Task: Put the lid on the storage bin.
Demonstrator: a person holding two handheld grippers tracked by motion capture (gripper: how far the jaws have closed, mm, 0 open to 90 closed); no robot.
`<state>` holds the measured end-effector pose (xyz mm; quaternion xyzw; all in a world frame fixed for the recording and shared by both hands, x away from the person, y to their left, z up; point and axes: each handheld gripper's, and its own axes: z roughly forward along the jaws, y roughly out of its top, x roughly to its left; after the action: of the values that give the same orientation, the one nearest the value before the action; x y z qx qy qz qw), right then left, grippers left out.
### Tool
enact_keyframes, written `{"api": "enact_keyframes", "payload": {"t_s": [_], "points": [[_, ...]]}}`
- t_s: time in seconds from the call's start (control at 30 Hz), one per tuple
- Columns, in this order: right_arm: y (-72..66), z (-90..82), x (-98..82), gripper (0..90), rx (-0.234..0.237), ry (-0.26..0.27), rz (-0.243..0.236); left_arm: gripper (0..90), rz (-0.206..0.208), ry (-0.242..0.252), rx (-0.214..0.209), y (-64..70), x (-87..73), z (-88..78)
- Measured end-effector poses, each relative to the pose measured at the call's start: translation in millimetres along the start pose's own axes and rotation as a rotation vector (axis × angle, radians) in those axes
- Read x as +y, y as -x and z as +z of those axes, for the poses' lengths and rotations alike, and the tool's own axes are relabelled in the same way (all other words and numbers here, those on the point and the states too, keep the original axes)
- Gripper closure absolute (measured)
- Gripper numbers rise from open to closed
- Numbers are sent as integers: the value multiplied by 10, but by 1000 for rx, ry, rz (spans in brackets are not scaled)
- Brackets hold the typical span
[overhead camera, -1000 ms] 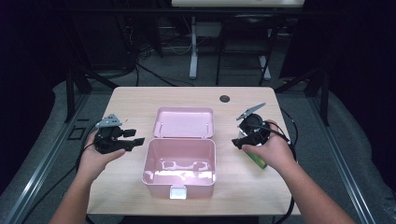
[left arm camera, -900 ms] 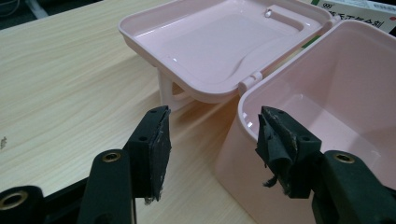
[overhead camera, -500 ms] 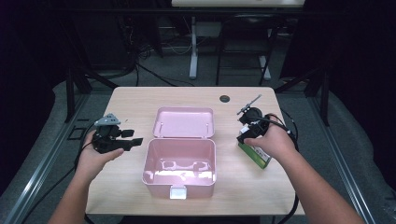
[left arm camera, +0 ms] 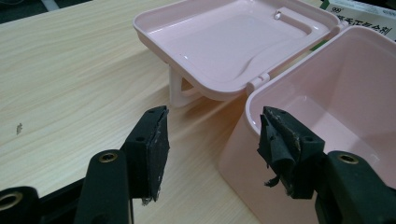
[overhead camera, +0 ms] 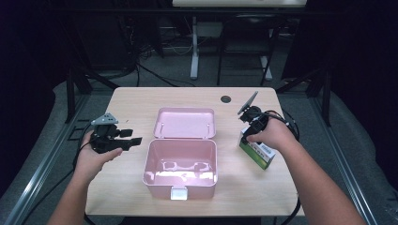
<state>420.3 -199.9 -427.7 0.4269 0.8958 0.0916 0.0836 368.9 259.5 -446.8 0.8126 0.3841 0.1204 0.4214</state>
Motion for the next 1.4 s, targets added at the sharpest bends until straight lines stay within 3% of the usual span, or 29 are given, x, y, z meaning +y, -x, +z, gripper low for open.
{"api": "enact_keyframes", "payload": {"t_s": [0.27,0.67,1.2,1.4], "points": [[142,92,42,385,-6,-72,18,424,0,14,2,-5,-1,-13],[321,244,6,457,-11,-116,45,426,4,11,1,-17,-2,-7],[290,353,8,543,12,-172,23,427,0,7,0,-30,-6,-5],[304,404,-6,558,15,-179,40,427,-2,14,3,-36,-10,-2]]}}
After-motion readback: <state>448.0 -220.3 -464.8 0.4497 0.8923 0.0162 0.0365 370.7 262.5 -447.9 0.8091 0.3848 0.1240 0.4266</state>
